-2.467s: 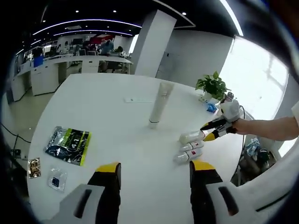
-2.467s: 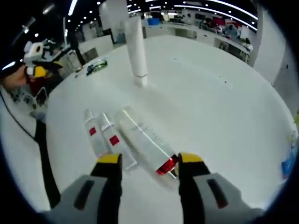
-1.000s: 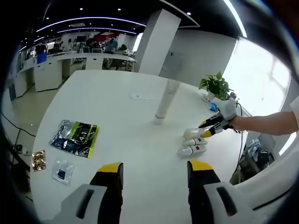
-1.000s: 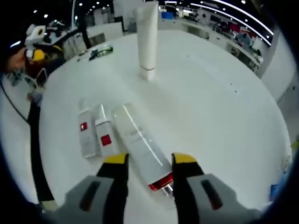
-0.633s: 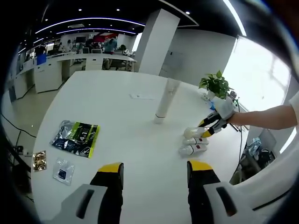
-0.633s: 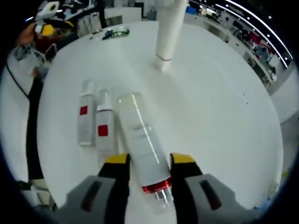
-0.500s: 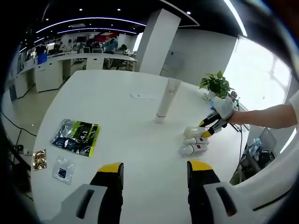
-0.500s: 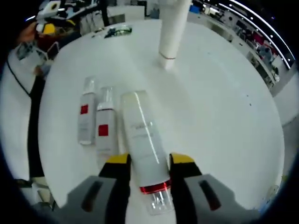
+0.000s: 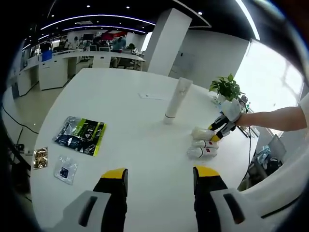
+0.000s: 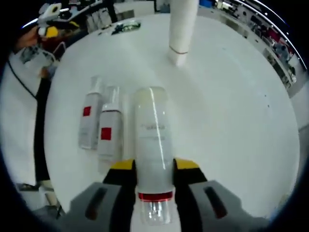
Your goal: Arrange the skincare products in the storage area until every visible bottle or jar stands upright without overlapping.
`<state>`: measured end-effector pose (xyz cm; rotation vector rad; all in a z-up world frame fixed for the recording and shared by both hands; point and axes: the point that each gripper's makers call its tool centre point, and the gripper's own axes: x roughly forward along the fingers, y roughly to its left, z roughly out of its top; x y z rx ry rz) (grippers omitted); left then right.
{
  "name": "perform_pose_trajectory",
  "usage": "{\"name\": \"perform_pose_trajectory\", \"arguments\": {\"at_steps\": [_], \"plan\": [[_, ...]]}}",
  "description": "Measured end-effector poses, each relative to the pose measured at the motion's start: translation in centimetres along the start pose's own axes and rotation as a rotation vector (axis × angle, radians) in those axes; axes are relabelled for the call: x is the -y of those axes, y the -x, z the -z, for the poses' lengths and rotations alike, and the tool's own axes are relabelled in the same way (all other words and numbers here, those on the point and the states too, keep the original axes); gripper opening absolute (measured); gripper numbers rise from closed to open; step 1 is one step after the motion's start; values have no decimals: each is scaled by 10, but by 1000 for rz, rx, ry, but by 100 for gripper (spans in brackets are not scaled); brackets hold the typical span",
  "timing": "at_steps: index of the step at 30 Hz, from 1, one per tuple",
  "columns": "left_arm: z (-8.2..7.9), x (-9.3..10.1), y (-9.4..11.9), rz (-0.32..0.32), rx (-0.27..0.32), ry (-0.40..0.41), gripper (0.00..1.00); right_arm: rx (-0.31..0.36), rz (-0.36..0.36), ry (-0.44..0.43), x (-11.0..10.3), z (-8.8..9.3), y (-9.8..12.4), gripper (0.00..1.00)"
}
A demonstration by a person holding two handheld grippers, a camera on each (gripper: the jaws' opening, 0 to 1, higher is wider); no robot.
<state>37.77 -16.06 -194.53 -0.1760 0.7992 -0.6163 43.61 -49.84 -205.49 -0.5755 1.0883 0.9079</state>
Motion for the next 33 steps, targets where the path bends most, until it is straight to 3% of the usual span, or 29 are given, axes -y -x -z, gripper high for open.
{"name": "perform_pose_trajectory", "arguments": {"at_steps": [9,12,16,20,23,28,33], "plan": [[1,1,2,-1,-4,-11,55,14,-5,-26,0,-3,0,27],[4,-2,4,-6,-6,-3,55,-59,24,43,-1,-1,-1,26],[6,-1,6,-8,-6,-1,55,-50,28,59,-5,-9,-2,26],[7,1,8,-6,-1,-1,55,-66,85,178,-2,-19,3,25],[8,2,9,-5,0,-3,55,-56,87,178,-3,-25,6,25],[8,4,10,2,4,-11,55,-59,112,272,-9,-40,11,25],[8,7,11,11,7,-12,55,-75,150,425,-15,-53,12,25]]}}
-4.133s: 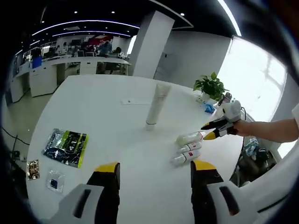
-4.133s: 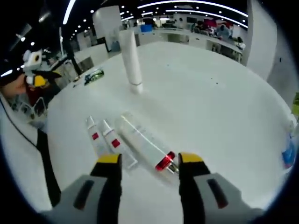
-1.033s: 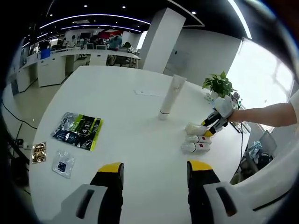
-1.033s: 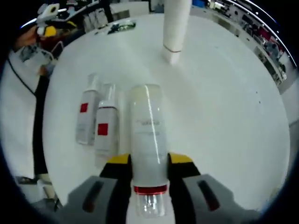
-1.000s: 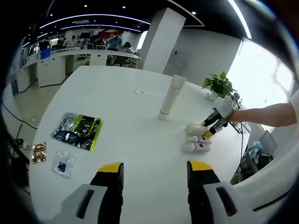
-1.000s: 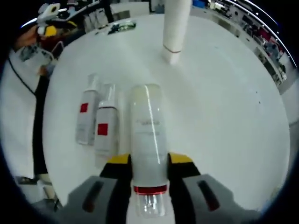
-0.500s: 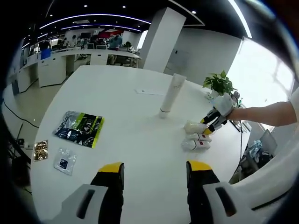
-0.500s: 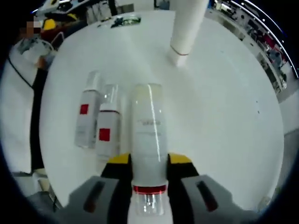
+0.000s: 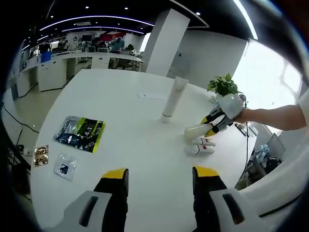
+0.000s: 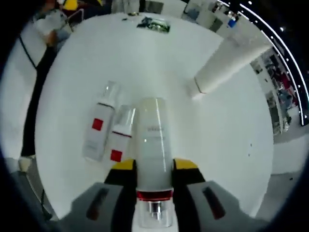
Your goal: Arrange the skincare products in the storage area until every visible bottle or jar stands upright without overlapping.
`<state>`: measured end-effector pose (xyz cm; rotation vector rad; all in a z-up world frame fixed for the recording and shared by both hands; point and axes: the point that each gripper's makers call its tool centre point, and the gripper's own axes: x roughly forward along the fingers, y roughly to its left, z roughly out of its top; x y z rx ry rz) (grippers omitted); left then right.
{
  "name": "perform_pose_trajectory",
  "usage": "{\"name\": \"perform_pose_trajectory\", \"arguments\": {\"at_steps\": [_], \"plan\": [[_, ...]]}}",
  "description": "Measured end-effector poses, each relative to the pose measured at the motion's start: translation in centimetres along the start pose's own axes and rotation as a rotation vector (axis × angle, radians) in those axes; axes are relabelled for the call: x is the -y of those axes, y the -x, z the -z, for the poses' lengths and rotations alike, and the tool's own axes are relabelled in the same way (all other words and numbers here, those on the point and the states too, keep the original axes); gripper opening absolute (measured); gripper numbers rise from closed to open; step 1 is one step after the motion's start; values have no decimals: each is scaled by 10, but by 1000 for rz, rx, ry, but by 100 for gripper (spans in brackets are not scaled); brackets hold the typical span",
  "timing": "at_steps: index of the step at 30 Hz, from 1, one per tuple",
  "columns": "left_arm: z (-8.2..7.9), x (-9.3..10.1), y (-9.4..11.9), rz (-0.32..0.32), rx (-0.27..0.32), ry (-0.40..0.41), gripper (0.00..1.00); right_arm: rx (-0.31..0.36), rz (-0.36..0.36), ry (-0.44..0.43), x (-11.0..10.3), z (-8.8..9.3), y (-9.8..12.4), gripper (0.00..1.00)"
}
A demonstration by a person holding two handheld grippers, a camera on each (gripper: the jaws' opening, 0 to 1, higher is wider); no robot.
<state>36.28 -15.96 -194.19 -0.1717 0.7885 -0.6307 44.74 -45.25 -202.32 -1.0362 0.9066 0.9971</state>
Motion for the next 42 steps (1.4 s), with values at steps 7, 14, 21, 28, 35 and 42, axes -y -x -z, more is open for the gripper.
{"name": "perform_pose_trajectory", "arguments": {"at_steps": [7,14,21,28,35,42], "plan": [[-3,2,1,4,12,2,55,-48,46,190,1,-17,2,25],[-6,9,-1,13,20,-14,55,-69,68,325,2,-33,7,25],[1,20,-6,22,2,-42,55,-63,74,430,-5,-51,7,25],[16,43,-25,39,-59,-165,55,-44,68,514,-18,-73,5,25],[23,61,-45,63,-120,-293,55,-21,45,578,-33,-91,6,24],[23,65,-85,16,-192,-601,54,5,40,643,-50,-106,8,24]]}}
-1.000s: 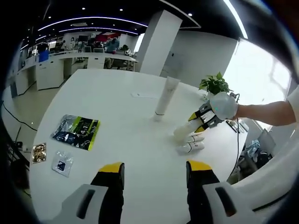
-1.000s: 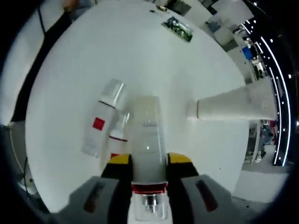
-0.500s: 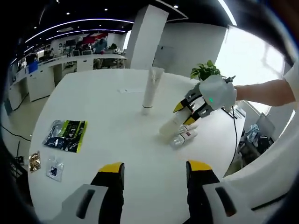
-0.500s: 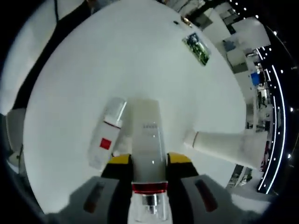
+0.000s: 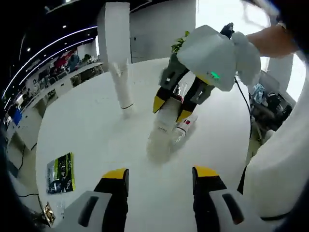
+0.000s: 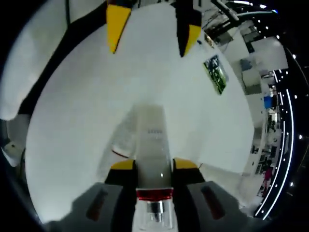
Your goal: Arrange the skincare products in the storage area until every visible bottle or jar stands upright without overlapping.
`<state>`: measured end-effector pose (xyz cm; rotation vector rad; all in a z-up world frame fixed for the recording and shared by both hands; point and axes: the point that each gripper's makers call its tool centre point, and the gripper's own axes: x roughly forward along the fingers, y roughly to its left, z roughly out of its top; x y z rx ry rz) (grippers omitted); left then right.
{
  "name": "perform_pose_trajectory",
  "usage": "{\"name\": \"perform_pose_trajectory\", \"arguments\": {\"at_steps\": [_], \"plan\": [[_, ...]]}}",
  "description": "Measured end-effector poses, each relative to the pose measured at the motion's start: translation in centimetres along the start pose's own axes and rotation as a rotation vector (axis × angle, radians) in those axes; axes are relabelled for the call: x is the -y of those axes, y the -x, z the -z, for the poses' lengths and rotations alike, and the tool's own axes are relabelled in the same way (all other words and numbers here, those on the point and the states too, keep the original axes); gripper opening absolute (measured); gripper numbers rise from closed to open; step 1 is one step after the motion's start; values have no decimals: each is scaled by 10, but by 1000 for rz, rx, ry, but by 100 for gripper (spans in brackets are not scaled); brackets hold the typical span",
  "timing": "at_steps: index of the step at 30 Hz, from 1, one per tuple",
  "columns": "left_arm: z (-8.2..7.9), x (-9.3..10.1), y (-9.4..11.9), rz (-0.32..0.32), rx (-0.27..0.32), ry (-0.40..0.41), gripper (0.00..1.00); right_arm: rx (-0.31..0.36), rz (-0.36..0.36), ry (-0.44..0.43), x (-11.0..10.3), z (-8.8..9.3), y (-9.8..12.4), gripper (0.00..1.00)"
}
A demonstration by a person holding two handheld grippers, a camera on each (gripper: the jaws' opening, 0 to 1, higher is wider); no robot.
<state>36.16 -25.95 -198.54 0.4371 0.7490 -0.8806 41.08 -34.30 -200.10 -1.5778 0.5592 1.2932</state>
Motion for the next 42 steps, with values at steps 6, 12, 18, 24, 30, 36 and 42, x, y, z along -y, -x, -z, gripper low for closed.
{"name": "perform_pose_trajectory", "arguments": {"at_steps": [6,12,18,24,30,36,42], "plan": [[-20,9,-21,-5,40,-212,49,34,9,38,-3,-20,2,24],[-19,13,-36,-19,48,-318,46,54,21,43,-6,-31,4,24],[-18,23,-41,39,67,-287,43,81,18,-5,-12,-36,7,25],[-14,24,-49,73,96,-368,42,129,22,-9,-13,-41,7,25],[-10,14,-55,54,72,-409,42,159,29,0,-13,-45,7,25],[-14,18,-62,75,84,-452,34,184,25,-10,-10,-51,7,25],[-16,10,-65,76,86,-419,33,215,24,-40,-5,-53,9,25]]}}
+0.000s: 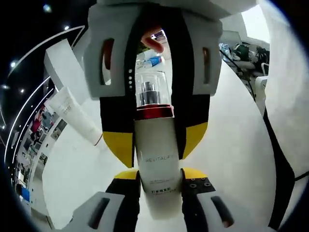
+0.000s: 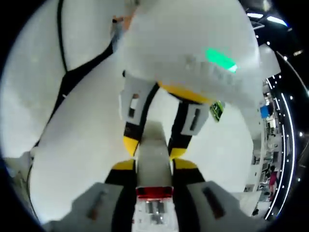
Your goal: Arrange the skincare products in the storage area until every visible bottle or jar stands upright without overlapping.
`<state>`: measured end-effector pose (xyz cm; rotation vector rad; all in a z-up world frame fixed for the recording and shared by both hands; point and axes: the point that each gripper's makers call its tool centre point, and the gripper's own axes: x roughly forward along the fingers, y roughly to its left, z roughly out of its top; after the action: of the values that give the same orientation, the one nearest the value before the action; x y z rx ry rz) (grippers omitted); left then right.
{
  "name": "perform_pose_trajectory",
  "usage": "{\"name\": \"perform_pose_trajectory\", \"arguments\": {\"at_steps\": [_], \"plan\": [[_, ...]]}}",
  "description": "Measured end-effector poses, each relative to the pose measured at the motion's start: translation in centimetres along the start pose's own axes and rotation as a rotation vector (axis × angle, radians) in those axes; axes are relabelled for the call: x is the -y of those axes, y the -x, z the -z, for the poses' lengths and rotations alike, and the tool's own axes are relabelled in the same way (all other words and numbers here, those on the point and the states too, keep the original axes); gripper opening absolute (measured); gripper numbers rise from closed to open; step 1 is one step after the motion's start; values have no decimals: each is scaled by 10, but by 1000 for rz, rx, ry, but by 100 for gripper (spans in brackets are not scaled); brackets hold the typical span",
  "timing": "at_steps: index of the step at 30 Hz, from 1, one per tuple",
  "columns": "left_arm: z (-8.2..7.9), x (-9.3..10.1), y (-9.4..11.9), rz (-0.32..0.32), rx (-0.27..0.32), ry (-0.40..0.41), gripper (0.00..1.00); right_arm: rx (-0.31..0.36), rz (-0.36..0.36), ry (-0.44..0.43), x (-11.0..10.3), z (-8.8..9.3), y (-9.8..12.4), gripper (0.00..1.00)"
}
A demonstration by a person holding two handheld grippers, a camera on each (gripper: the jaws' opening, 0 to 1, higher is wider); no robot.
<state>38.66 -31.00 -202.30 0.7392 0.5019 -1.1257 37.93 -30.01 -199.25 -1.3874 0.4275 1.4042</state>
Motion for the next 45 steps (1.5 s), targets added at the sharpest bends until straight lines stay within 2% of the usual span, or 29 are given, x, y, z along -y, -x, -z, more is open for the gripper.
{"name": "perform_pose_trajectory", "arguments": {"at_steps": [4,7,8,15,28,34,36,39,41,42,43,45], "plan": [[2,-1,-4,0,-12,7,32,8,-6,-15,1,-1,0,25],[2,-3,-3,4,-30,97,30,13,-4,-24,3,0,-3,25],[1,-4,-4,4,-28,83,29,9,-2,-26,3,0,-3,25],[2,-5,-6,13,-15,123,27,6,-11,-47,4,6,-5,27],[4,-4,-9,57,-6,165,26,32,-35,-94,1,15,-9,26],[21,-3,-7,80,-56,201,26,47,-42,-128,-1,17,-11,22],[21,-2,-5,84,-60,189,26,48,-38,-139,-2,20,-11,21],[25,2,-7,97,-68,211,26,59,-15,-190,1,24,-8,24],[25,4,-6,96,-63,208,26,70,3,-262,3,29,-5,26],[24,4,-5,98,-63,210,26,84,25,-347,5,36,0,27],[23,5,-5,98,-61,208,26,91,30,-372,5,38,1,29],[22,5,-6,100,-60,212,26,108,44,-476,2,47,5,32]]}}
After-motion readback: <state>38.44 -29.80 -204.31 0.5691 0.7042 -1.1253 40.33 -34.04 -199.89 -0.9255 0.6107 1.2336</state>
